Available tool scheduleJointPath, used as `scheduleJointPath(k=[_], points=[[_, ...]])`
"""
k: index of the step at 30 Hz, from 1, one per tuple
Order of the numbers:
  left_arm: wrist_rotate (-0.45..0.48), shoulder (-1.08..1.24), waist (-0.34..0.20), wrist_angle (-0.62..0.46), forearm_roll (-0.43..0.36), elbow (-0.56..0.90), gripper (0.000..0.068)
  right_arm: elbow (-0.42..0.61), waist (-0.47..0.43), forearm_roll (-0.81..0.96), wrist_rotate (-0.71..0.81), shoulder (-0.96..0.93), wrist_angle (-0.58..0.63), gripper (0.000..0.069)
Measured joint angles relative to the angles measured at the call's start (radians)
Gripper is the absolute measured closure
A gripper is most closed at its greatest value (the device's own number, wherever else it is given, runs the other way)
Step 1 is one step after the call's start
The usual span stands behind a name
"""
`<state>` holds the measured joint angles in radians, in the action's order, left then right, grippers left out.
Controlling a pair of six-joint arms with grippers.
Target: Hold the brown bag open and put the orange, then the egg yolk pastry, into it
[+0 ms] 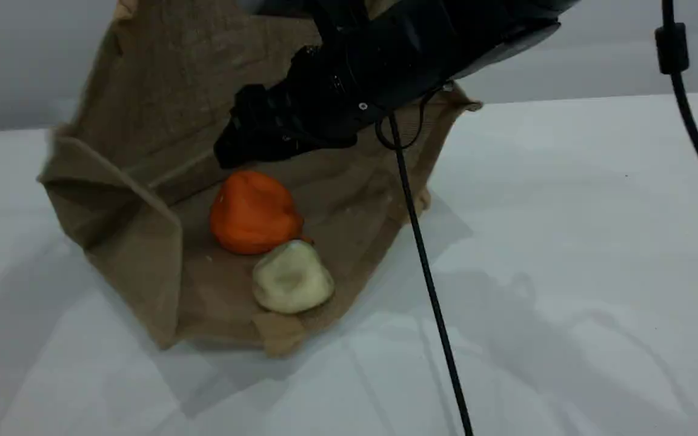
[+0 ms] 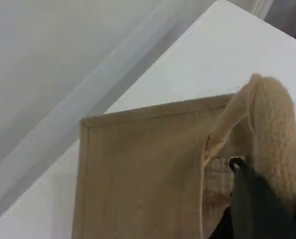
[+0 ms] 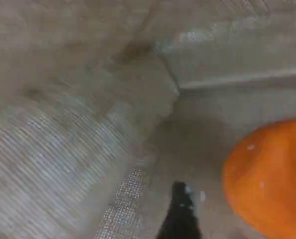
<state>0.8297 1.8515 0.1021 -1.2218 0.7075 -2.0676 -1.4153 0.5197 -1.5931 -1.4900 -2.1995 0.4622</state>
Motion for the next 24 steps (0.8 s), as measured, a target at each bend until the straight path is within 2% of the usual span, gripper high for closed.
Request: scheduleJointPath(k=[3,7,14,18,24], points=[[0.000,0.000,0.000,0.000,0.000,0.000,0.0595,0.000,-0.002,0.032,0.008,0.023,0.010,0.0127],[0.000,0.000,0.000,0.000,0.000,0.000,0.0595,0.001,-0.012,0.105,0.063,0.067,0.025,0.0127],[0.000,0.000,0.000,0.000,0.000,0.000,0.0595,0.002,-0.051,0.363,0.284,0.165,0.066,0.0134],[0.000,0.000,0.000,0.000,0.000,0.000,0.0595,0.002,-0.095,0.508,0.414,0.226,0.140,0.0134],[0.000,0.000,0.000,0.000,0.000,0.000,0.0595,0.003,-0.204,0.589,0.503,0.342,0.216,0.0138]])
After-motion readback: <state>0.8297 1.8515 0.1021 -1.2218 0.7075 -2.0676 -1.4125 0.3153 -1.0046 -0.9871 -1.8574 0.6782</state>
